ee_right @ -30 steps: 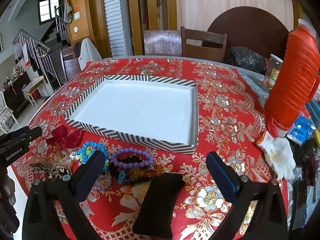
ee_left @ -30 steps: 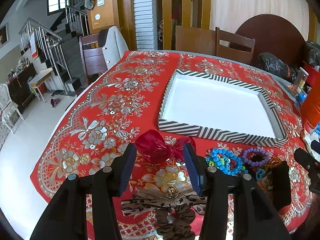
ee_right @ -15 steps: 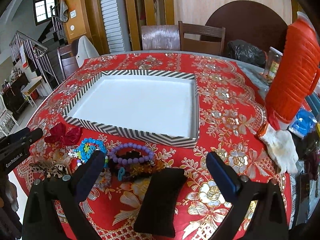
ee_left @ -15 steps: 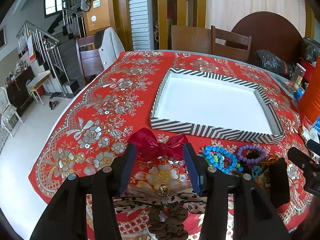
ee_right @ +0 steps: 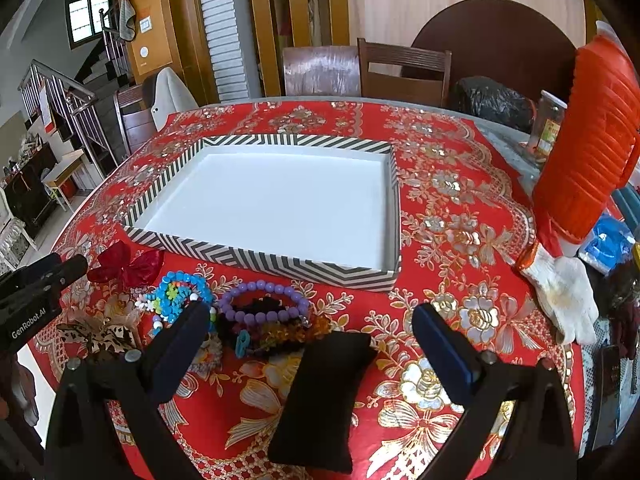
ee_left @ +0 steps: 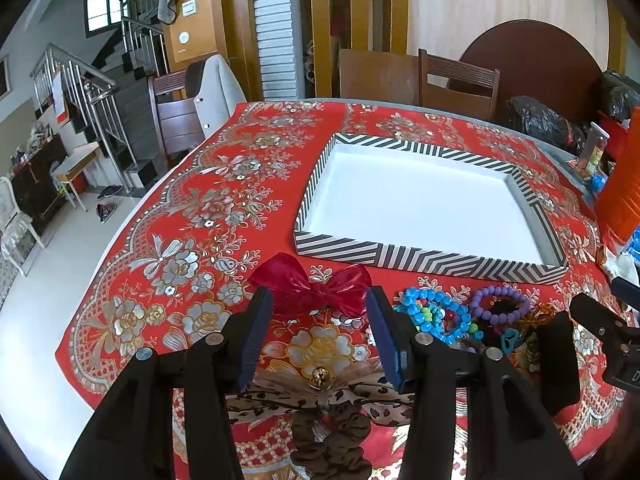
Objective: Organize jewelry
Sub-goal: 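Lower the left tool to the red satin bow while the right tool approaches the purple bracelet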
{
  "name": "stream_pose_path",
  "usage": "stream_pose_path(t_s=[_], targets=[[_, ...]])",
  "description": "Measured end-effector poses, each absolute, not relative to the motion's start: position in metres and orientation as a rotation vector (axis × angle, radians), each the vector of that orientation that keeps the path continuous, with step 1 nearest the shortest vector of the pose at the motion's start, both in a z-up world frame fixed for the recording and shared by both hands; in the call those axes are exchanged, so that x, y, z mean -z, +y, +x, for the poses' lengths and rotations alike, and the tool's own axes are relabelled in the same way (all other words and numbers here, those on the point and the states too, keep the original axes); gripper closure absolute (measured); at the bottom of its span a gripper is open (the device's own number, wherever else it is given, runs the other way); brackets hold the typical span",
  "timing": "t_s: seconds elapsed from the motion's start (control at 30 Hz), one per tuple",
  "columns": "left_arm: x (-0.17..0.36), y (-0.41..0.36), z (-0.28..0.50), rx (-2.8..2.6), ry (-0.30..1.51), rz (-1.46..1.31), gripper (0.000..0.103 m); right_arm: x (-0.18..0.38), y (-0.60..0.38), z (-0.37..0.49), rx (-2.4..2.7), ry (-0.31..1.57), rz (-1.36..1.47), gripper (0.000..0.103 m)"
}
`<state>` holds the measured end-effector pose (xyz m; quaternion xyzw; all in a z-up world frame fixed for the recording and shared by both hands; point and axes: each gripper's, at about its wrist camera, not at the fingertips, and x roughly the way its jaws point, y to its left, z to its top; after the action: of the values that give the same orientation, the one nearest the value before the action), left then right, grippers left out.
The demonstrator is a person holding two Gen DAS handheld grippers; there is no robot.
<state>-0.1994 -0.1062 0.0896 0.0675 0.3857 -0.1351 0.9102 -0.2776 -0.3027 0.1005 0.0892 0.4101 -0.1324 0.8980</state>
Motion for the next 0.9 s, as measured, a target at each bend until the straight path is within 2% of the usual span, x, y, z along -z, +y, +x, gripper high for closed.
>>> stream_pose_path(t_s=[0.9], targets=[[-0.0874,-0.1105,-0.2019,0.289,0.803,0.147,0.053,-0.0976,-0.305,-0.2774,0.276,0.87,0.2,0.001]])
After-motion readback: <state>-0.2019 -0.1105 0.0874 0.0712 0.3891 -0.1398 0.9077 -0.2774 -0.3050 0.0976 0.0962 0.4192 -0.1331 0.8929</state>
